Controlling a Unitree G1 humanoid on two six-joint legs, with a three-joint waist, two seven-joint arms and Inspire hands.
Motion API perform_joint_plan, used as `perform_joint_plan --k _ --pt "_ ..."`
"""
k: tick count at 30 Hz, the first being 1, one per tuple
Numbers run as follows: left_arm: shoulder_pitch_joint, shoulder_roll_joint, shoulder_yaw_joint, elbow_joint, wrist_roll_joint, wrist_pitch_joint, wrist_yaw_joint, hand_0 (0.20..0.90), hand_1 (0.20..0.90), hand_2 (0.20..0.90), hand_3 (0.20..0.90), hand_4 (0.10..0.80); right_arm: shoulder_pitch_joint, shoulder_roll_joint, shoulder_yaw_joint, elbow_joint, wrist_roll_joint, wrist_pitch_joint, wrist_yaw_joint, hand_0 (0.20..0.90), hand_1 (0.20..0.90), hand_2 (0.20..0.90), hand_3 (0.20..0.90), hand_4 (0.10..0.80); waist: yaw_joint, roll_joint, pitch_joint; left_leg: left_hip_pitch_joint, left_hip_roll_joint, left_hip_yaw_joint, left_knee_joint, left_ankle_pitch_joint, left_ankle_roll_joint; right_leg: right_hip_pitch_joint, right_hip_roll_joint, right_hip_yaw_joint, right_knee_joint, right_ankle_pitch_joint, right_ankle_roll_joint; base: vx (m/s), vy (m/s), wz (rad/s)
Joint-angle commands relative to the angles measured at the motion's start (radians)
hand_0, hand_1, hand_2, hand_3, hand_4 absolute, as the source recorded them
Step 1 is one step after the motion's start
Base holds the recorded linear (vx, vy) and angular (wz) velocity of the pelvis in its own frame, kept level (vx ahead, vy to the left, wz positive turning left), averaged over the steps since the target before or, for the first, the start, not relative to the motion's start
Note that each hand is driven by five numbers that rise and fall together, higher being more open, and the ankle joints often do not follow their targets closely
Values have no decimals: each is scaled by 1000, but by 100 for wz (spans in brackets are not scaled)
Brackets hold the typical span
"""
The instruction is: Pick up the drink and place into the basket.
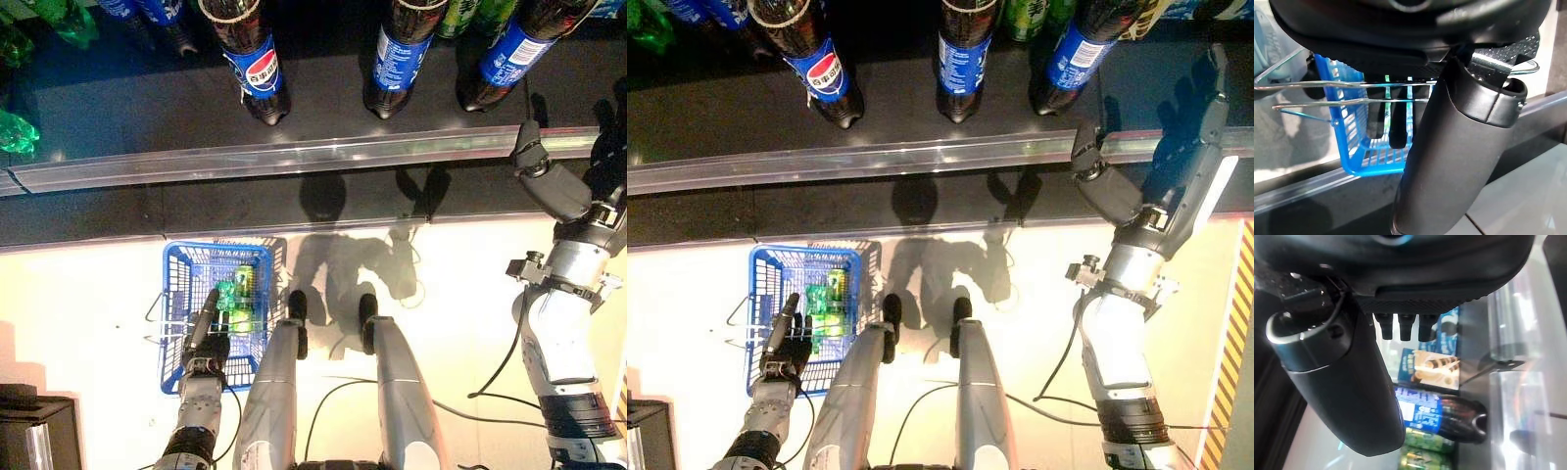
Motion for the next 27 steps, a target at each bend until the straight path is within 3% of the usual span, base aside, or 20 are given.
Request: perform_joint_plan --k 1,7,27 --pt "91 92 49 -50 -5 -54 -76 300 300 300 200 100 -64 -78 -93 -151 35 -57 32 900 900 900 900 800 -26 14 -22 15 -101 23 147 -128 106 51 50 -38 -96 64 9 78 40 -9" --pt "98 95 45 -49 -4 -39 -80 300 300 300 200 100 -89 -61 -98 -93 76 -54 39 900 900 900 900 800 -18 15 -22 20 -108 20 144 -120 103 62 47 -42 -108 75 11 43 15 0" --pt "69 160 17 -2 38 31 -38 300 300 300 200 100 -269 -164 -55 186 168 82 44 900 900 900 900 800 46 11 -22 40 -138 14 184 -142 114 111 26 -74 -107 93 33 48 -9 3"
